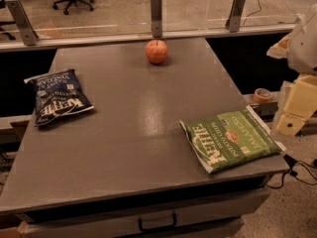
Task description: Move apple near green jalapeno chip bag
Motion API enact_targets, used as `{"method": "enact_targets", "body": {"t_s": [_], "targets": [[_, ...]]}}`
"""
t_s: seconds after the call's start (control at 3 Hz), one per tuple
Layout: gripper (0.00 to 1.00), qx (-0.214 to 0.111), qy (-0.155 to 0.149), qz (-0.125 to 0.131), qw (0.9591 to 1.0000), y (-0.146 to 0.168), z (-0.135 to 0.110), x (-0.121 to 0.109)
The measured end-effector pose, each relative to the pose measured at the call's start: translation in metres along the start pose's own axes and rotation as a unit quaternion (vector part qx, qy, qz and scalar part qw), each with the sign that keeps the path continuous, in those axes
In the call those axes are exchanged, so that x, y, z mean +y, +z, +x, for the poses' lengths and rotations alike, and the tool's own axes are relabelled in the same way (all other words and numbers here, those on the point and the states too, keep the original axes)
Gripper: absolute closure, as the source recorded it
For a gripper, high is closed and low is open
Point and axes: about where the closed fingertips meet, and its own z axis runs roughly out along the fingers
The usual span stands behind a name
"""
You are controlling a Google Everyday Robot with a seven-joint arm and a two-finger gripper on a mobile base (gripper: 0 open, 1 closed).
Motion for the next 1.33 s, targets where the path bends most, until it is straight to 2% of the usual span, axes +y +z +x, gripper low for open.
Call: {"method": "enact_targets", "body": {"t_s": [0.33, 0.67, 1.0, 1.33], "targets": [[0.00, -0.007, -0.006, 0.006, 0.9999, 0.002, -0.006, -0.008], [0.00, -0.036, -0.023, 0.019, 0.9989, 0.018, -0.028, -0.036], [0.00, -0.099, -0.031, 0.034, 0.9940, 0.045, -0.072, -0.081], [0.00, -0.164, -0.033, 0.050, 0.9846, 0.062, -0.121, -0.123]]}}
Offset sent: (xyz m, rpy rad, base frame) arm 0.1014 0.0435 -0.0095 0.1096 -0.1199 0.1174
